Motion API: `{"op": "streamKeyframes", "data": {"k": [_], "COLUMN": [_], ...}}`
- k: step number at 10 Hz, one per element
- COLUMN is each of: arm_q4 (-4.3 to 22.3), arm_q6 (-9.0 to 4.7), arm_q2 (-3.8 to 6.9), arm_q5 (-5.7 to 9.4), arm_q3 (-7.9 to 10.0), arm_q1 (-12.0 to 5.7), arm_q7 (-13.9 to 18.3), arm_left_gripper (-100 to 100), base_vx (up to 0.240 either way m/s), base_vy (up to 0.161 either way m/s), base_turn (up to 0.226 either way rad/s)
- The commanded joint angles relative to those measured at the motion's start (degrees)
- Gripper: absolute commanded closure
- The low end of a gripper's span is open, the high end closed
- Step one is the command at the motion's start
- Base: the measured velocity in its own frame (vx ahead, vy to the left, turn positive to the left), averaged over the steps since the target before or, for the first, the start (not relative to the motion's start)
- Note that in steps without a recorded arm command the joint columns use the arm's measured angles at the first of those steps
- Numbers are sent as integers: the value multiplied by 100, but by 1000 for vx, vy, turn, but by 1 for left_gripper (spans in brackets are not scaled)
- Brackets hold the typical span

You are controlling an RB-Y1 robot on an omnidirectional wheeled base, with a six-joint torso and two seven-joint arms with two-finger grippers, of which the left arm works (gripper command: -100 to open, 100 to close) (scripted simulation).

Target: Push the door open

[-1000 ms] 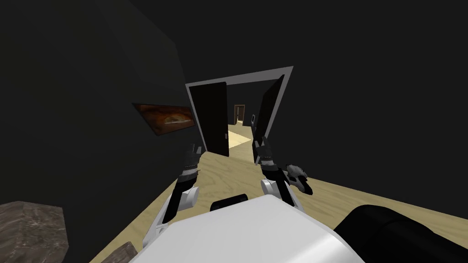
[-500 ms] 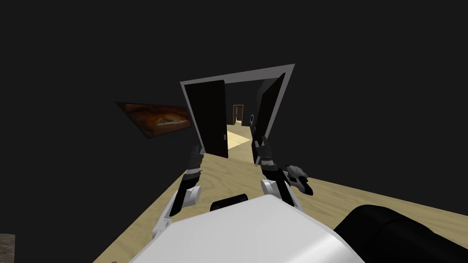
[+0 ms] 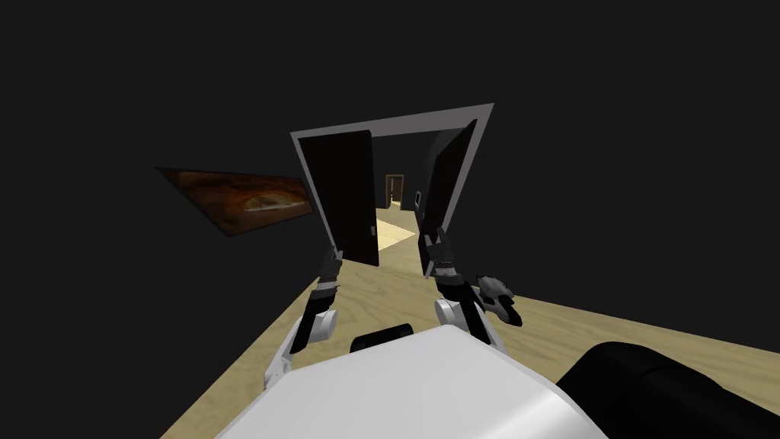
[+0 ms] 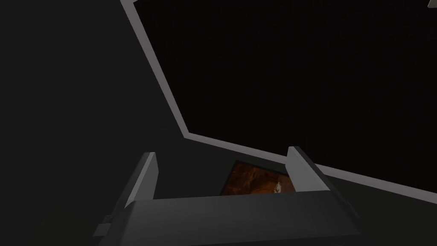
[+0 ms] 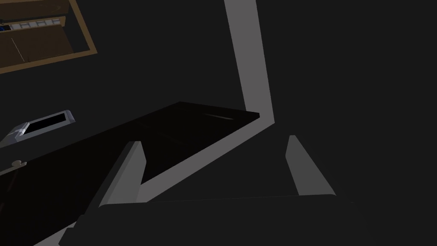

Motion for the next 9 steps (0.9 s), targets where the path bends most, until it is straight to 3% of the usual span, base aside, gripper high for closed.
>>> {"op": "streamKeyframes", "data": {"k": [1,9], "arm_q4": [209,1457], "arm_q6": [-25,-270], "arm_q2": [1,84], "arm_q5": [10,111], "arm_q3": [-30,-85], "arm_q1": [-74,-524], "arm_q7": [-4,45], "arm_left_gripper": [-100,-100], "base_vx": [95,99], "base_vy": [30,15], "base_turn": [-68,-63]}}
